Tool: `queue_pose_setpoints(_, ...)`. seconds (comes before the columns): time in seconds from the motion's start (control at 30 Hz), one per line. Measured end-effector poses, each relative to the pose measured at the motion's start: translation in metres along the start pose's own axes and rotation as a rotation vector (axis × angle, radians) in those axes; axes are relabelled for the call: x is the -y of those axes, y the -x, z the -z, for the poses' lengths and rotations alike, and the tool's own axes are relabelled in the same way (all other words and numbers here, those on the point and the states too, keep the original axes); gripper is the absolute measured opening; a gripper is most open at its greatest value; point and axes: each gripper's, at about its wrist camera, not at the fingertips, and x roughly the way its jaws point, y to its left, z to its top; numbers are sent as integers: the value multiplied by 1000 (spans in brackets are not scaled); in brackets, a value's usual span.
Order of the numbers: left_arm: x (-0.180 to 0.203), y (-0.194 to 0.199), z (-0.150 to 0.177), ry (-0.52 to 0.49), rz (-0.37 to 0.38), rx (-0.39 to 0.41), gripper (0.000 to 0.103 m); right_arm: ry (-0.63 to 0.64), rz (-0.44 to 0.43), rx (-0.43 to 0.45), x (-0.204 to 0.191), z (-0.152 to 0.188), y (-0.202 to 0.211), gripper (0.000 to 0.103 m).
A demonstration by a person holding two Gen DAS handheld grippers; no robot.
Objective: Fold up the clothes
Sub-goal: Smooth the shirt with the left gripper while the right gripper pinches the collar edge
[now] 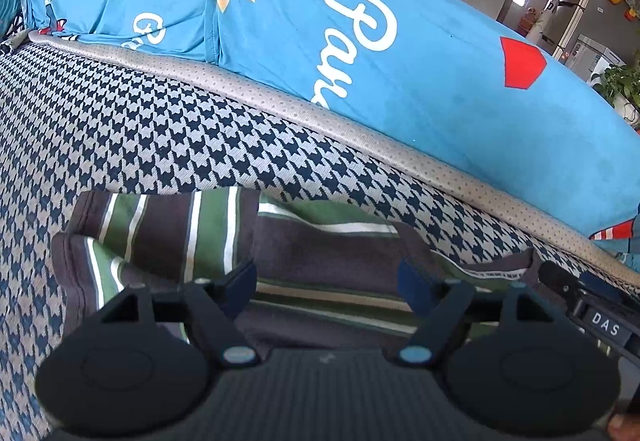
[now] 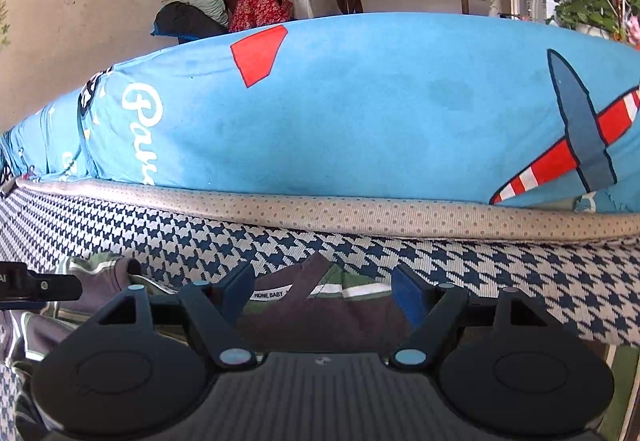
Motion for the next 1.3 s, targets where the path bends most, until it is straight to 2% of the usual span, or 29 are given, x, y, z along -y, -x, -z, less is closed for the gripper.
queue_pose_setpoints(0.13, 1, -2, 1, -12, 0, -7, 77, 61, 33, -36, -4, 1, -16, 75)
queue_pose_setpoints(0.3, 2, -4, 2, -27, 0, -16, 78, 60, 25, -69, -4, 6, -31, 75)
queue_pose_setpoints(0.33, 2, -4, 2, -30, 0, -18, 78, 78, 29, -65, -6, 7, -32, 72)
queue_pose_setpoints(0.37, 2, -4, 2, -33, 0, -20, 78, 93, 32, -61, -8, 7, -33, 59)
queue_pose_setpoints(0.4, 2, -5, 2, -36, -1, -22, 78, 102, 30, -57, -9, 7, -33, 54)
queue_pose_setpoints(0.47, 4, -7, 3, -42, -8, -30, 78, 115, 24, -53, -11, 7, -34, 33)
queue_pose_setpoints(0.57, 8, -9, 5, -63, -18, -37, 78, 128, 29, -45, -14, 6, -33, 20)
queue_pose_setpoints(0.67, 13, -9, 6, -81, -17, -38, 78, 78, 45, 0, -8, 1, -29, 11)
queue_pose_setpoints(0.77, 17, -9, 7, -95, -13, -38, 79, -14, 51, 90, 2, -10, -18, 10)
queue_pose_setpoints(0.87, 22, -10, 8, -119, -24, -28, 85, -71, 105, 229, 8, -18, -2, 10)
queue_pose_setpoints(0.93, 25, -11, 9, -134, -48, -24, 90, -103, 115, 258, 12, -21, 0, 11)
queue_pose_setpoints(0.97, 26, -12, 10, -139, -65, -25, 90, -116, 113, 253, 14, -23, -2, 13)
queue_pose_setpoints(1.0, 27, -14, 10, -142, -85, -28, 90, -123, 103, 201, 17, -23, -9, 13)
queue_pose_setpoints(1.1, 25, -14, 9, -125, -110, -38, 90, -155, 146, 104, 24, -18, -24, 14)
queue_pose_setpoints(1.17, 24, -11, 8, -106, -108, -36, 90, -183, 138, 113, 30, -17, -19, 26)
queue_pose_setpoints(1.3, 23, 1, 6, -75, -79, -29, 91, -183, 105, 129, 33, -22, -3, 36)
